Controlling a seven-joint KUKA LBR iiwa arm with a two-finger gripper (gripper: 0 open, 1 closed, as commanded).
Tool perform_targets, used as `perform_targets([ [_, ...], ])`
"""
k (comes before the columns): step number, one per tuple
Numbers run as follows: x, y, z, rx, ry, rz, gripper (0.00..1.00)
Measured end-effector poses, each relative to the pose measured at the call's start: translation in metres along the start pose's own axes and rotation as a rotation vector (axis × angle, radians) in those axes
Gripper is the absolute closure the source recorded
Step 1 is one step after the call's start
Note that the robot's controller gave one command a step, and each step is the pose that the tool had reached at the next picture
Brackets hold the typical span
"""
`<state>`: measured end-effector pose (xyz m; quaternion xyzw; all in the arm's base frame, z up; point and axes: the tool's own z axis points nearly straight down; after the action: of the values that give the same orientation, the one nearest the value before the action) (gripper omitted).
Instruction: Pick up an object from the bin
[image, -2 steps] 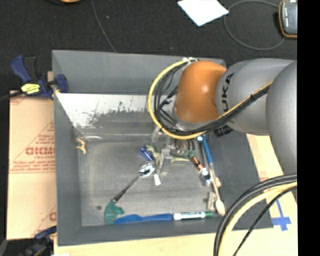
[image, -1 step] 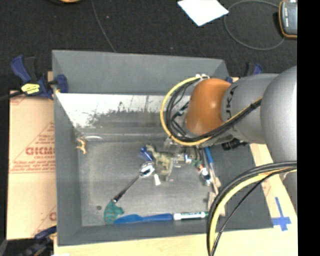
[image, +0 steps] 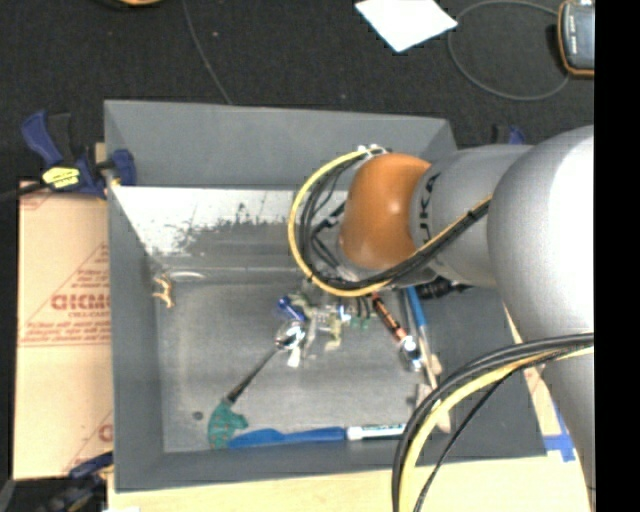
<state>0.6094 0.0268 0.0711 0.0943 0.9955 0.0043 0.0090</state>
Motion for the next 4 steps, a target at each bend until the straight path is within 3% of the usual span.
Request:
perform_targets([
  [1, 0.025, -0.018, -0.095, 0.007, 0.006, -0.026, 0.0],
  [2, 0.022, -0.015, -0.116, 0.004, -0.006, -0.026, 0.0],
  [3, -0.028, -0.013, -0.129, 0.006, -0.009, -0.267, 0.0],
  [4, -0.006, -0.038, -0.061, 0.004, -0.006, -0.042, 0.0],
])
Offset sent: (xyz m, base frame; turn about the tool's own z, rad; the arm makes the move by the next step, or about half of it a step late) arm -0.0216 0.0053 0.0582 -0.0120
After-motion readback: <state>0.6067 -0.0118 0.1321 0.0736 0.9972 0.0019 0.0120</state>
